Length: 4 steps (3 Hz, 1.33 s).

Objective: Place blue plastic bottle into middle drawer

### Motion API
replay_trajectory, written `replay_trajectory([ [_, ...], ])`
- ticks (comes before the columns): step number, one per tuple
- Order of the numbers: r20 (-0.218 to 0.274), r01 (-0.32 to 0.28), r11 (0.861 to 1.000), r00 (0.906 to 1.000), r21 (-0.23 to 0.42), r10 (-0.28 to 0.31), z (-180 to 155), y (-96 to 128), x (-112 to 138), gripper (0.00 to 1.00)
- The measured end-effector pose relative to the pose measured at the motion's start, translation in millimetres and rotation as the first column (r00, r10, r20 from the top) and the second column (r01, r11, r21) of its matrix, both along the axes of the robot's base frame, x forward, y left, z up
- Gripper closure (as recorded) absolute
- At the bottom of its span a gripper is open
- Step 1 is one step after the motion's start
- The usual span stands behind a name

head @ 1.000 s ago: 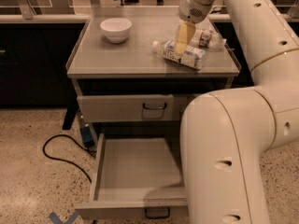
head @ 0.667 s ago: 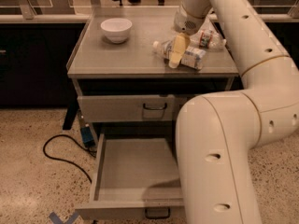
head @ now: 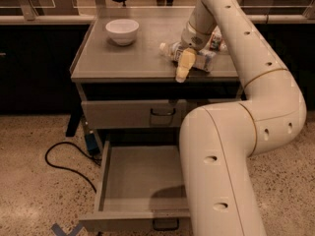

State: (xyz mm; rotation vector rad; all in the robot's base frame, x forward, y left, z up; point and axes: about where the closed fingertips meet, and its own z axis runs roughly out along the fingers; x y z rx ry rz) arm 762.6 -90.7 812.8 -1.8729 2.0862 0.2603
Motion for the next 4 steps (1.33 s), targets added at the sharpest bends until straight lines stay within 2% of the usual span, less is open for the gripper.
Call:
replay_trajectory([
  [1, 0.000, 0.000, 1.000, 1.0000, 0.000, 0.000, 0.3, -0.1, 0.0, 0.19],
  [3, 0.000, 0.000, 1.000, 1.0000, 0.000, 0.000, 0.3, -0.1, 0.1, 0.65],
  [4, 0.032, 0.007, 1.000, 0.9995, 0.002, -0.007, 5.4, 3.1, 6.8, 0.89],
])
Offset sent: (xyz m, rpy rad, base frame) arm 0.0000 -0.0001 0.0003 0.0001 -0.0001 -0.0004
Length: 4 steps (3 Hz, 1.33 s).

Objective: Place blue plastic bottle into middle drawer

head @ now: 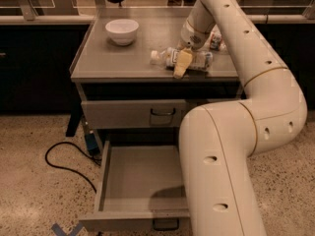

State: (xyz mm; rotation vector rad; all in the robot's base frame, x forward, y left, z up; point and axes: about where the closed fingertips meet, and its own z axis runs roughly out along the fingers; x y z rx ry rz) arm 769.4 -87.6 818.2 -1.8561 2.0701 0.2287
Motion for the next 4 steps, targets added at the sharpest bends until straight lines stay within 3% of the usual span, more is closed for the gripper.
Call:
replay_trajectory([
  [1, 0.088, 0.029, 0.998, 0.9959, -0.059, -0.024, 45, -1, 1, 1.00],
  [2, 0.182, 0.068, 0.990, 0.9823, -0.121, -0.045, 107, -6, -12, 1.00],
  [3, 0.233, 0.127, 0.979, 0.9685, -0.161, -0.087, 159, -19, -46, 1.00],
  [4, 0.287, 0.208, 0.969, 0.9437, -0.131, -0.164, 209, -33, -117, 1.00],
])
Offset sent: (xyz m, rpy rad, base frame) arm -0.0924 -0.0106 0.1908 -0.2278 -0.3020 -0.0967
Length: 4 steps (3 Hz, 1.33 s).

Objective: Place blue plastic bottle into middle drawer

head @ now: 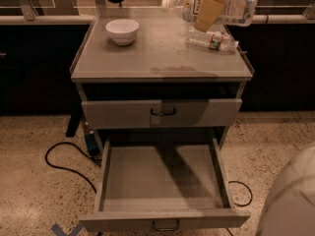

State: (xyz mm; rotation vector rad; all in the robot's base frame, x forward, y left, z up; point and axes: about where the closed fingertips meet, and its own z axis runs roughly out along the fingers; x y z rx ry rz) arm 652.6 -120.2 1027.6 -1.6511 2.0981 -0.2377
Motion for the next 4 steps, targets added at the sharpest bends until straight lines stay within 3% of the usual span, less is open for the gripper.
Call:
replay_trajectory([
  [2, -0.013, -0.017, 1.000, 0.9998, -0.002, 0.017, -3, 0, -2, 1.00],
  [3, -0.045, -0.043, 0.999, 0.9981, -0.013, 0.042, 1, -23, -46, 1.00],
  [4, -0.051, -0.007, 1.000, 0.9987, -0.027, 0.005, 14, -52, -124, 1.00],
])
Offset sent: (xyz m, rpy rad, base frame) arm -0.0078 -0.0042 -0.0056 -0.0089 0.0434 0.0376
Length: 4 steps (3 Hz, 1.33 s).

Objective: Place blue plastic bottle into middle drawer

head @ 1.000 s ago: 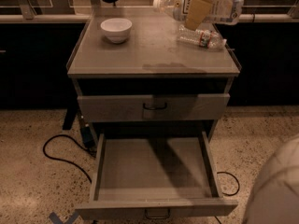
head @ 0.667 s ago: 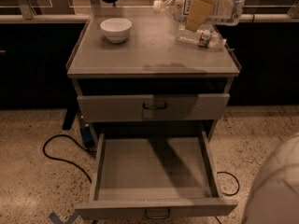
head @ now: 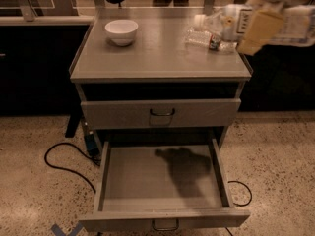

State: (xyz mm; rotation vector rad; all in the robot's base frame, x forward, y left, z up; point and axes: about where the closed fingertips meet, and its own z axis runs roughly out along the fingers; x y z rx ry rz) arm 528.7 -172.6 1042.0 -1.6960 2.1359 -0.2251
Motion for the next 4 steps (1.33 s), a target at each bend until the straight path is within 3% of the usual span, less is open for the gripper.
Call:
replay_trajectory([
  [1, 0.018, 0.005, 1.000, 0.9998, -0.014, -0.005, 6, -7, -30, 1.00],
  [2, 0.019, 0.005, 1.000, 0.9998, -0.013, -0.004, 6, -7, -30, 1.00],
  [3, -0.007, 0.008, 1.000, 0.9999, -0.012, -0.008, -14, -3, -34, 1.00],
  [4, -0.026, 0.056, 0.995, 0.9982, 0.086, -0.054, -44, 9, -63, 1.00],
])
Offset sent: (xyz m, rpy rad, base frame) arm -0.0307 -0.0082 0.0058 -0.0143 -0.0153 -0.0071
